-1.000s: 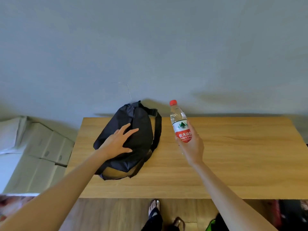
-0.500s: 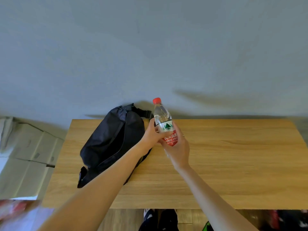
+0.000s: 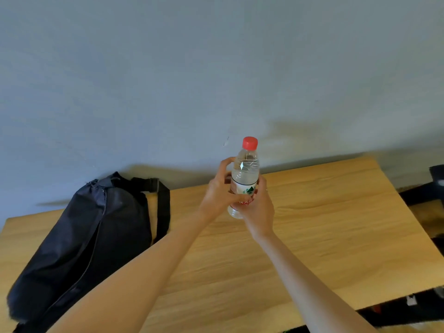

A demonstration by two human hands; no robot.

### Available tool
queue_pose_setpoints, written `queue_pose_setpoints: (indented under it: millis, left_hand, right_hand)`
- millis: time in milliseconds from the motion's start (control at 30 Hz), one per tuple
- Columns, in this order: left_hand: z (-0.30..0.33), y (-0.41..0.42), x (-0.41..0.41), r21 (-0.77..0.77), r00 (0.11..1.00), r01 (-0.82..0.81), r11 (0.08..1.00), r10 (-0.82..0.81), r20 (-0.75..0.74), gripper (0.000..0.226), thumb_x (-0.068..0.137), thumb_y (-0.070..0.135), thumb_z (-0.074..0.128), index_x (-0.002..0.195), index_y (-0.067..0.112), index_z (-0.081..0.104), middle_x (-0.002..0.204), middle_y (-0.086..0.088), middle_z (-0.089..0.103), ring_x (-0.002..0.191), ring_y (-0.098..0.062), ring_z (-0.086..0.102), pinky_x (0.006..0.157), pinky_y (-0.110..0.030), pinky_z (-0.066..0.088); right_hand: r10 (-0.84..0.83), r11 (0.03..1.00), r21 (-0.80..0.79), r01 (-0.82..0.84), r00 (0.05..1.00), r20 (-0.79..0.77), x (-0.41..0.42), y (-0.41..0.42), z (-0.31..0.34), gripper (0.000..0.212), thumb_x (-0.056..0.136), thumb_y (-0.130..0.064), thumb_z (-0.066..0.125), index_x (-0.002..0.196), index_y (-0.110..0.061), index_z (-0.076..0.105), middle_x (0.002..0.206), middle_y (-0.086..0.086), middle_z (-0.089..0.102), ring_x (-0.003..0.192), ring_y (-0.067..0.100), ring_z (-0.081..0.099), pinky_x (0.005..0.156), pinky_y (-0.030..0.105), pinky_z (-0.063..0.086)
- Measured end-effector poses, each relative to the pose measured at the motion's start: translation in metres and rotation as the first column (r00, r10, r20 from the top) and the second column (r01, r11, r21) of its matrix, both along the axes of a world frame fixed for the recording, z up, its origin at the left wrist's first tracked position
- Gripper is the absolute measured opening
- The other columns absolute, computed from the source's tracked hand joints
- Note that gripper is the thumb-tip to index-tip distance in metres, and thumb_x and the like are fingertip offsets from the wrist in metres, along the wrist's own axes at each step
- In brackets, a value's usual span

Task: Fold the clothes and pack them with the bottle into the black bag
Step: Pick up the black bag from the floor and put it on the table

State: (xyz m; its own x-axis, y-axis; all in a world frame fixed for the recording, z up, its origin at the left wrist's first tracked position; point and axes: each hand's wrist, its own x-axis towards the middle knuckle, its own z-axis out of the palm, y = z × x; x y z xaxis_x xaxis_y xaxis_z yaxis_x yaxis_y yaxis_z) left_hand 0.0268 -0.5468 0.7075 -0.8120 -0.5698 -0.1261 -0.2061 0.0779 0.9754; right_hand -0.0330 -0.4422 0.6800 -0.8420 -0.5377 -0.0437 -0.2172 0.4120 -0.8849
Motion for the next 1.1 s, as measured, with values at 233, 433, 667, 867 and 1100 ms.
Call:
queue_pose_setpoints:
  millis: [233, 433, 667, 867, 1100]
  left_hand:
    - [-0.038, 0.008, -0.046, 0.0, 0.998, 0.033, 0.999, -0.033, -0.059, 0.091, 0.061, 0.001, 0.084, 0.117, 0.053, 0.034, 0.111, 0.005, 0.064, 0.093, -0.001, 0.064, 0.078, -0.024, 0.055]
    - [-0.047, 0.0, -0.067, -0.01, 0.994, 0.02, 1.0, -0.021, -0.109, 0.09, 0.063, -0.003, 0.081, 0.118, 0.05, 0.033, 0.108, -0.002, 0.064, 0.095, -0.002, 0.063, 0.078, -0.024, 0.055]
    - [-0.048, -0.01, -0.064, -0.016, 0.99, 0.094, 0.995, -0.096, -0.104, 0.079, 0.069, 0.002, 0.079, 0.122, 0.043, 0.037, 0.111, 0.0, 0.064, 0.104, -0.005, 0.061, 0.085, -0.025, 0.053]
    - [-0.05, -0.007, -0.069, -0.009, 0.984, 0.104, 0.994, -0.105, -0.142, 0.067, 0.072, -0.004, 0.075, 0.114, 0.037, 0.043, 0.113, 0.008, 0.059, 0.11, -0.009, 0.058, 0.083, -0.032, 0.056]
    - [-0.049, -0.003, -0.083, -0.017, 0.983, 0.073, 0.997, -0.075, -0.167, 0.065, 0.073, -0.002, 0.076, 0.113, 0.037, 0.041, 0.116, 0.01, 0.057, 0.109, -0.006, 0.058, 0.079, -0.02, 0.052]
  right_hand:
    - [-0.036, 0.999, -0.041, 0.034, 0.999, -0.032, -0.045, 0.008, -0.043, 0.076, 0.058, -0.017, 0.083, 0.119, -0.032, 0.04, 0.096, -0.013, 0.066, 0.083, 0.007, 0.064, 0.065, 0.033, 0.052]
    - [-0.036, 0.995, -0.094, 0.03, 0.998, -0.058, -0.066, -0.003, -0.048, 0.077, 0.06, -0.015, 0.083, 0.122, -0.033, 0.04, 0.101, -0.013, 0.065, 0.089, 0.006, 0.063, 0.071, 0.04, 0.054]
    - [0.018, 0.994, -0.109, -0.024, 0.998, -0.061, -0.079, 0.003, -0.051, 0.081, 0.06, -0.016, 0.084, 0.126, -0.031, 0.038, 0.109, -0.012, 0.063, 0.095, 0.006, 0.062, 0.074, 0.039, 0.054]
    - [0.032, 0.989, -0.139, -0.045, 0.995, -0.095, -0.09, 0.006, -0.054, 0.082, 0.062, -0.018, 0.086, 0.129, -0.028, 0.04, 0.11, -0.011, 0.062, 0.098, 0.006, 0.06, 0.075, 0.042, 0.054]
    - [0.065, 0.983, -0.171, -0.069, 0.998, -0.027, -0.106, 0.005, -0.053, 0.074, 0.064, -0.009, 0.084, 0.117, -0.038, 0.041, 0.106, -0.02, 0.059, 0.099, 0.002, 0.059, 0.085, 0.041, 0.052]
